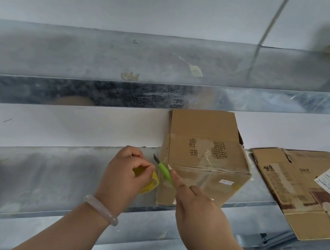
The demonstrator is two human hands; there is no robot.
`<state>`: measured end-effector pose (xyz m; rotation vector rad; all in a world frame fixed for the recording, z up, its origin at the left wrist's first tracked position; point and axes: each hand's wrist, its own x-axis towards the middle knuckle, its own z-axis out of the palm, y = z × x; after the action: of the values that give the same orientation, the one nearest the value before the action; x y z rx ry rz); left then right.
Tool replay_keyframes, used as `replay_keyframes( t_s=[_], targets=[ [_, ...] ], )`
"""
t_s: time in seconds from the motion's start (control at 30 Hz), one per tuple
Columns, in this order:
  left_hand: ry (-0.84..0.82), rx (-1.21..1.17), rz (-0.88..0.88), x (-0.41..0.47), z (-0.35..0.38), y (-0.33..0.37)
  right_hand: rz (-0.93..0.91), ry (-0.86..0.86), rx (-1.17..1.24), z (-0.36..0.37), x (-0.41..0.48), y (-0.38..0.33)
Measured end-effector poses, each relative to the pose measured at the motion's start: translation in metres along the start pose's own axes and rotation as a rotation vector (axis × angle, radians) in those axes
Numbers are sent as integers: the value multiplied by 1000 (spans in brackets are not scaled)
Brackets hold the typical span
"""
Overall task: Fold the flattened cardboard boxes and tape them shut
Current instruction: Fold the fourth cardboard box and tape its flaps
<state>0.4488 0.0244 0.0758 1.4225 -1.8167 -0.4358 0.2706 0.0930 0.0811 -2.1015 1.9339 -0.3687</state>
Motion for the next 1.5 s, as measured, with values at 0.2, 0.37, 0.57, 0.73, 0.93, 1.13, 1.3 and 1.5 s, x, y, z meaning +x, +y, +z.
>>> replay_keyframes(
  t_s=[0.2,0.37,0.57,0.73,0.93,1.13,1.3,1.5],
  targets=[
    [-16,-2,9,-1,-2,2,-40,-92,250,-17,-10,0],
    [-15,28,38,-4,-2,7,-46,-130,250,-12,-6,4],
    [35,52,41,-1,-3,10,-40,-118,188,0,4,12],
    [174,173,43,14,-17,-11,-125,-229,221,-2,-14,32],
    [118,437,15,22,10,-50,-266,362,349,-24,-35,86],
    [85,458,-162,16,62,-76,299,576,520,-10,-13,174],
    [21,183,-306,-7,95,-81,496,180,251,16,47,234],
    [-155,203,-344,-21,102,-87,377,-95,-195,43,88,262]
  ],
)
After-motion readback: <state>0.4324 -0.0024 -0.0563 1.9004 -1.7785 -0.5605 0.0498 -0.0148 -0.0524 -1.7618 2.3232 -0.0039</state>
